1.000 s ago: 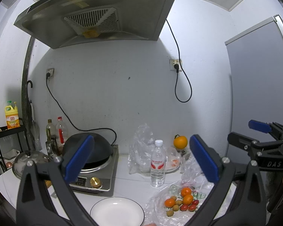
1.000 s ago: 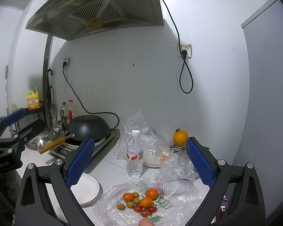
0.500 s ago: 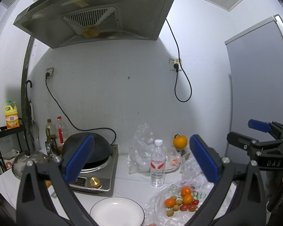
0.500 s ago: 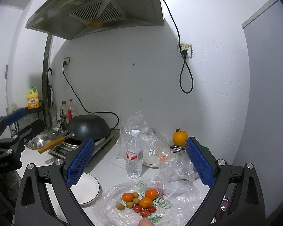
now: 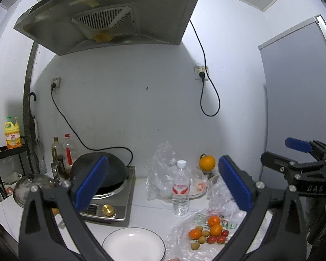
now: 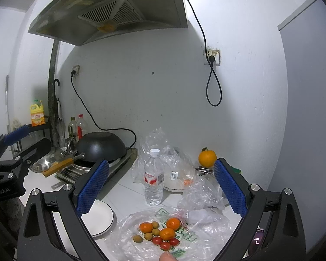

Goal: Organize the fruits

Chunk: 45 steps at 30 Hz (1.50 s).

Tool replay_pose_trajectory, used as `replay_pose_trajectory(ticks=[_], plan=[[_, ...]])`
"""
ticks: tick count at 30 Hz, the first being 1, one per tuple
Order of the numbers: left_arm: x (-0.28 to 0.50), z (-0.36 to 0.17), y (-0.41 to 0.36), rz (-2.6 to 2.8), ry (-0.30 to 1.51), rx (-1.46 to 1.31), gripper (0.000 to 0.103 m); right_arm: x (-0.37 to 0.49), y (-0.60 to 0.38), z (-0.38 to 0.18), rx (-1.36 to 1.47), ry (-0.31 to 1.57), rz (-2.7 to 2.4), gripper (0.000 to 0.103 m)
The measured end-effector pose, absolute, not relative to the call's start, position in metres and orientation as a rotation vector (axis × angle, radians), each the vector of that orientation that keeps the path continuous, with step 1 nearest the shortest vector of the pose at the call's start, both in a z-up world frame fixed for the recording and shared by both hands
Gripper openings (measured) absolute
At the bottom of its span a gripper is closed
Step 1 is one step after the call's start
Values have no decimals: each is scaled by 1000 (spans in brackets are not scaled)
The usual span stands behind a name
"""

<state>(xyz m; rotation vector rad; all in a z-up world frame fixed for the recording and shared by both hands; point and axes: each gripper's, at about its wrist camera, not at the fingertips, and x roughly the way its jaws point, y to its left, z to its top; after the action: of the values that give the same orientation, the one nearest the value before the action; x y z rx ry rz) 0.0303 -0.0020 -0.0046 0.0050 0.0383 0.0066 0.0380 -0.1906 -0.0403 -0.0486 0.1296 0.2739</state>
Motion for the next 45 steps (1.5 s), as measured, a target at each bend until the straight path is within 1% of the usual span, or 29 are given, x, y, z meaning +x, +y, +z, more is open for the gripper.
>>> replay_pose_trajectory(ticks=[10, 18, 33, 45], plan=[[44, -8, -6, 1, 67, 14, 102, 49, -190, -45, -53, 146, 278, 99], [71, -24, -17, -14, 151, 43, 102, 69, -196, -61, -47, 205, 280, 99], [129, -80, -50, -30, 390, 68, 102, 110, -220, -111, -46, 350, 251, 99], [159, -120, -60, -47, 529, 68, 102, 133, -231, -144, -62, 438, 251, 98]])
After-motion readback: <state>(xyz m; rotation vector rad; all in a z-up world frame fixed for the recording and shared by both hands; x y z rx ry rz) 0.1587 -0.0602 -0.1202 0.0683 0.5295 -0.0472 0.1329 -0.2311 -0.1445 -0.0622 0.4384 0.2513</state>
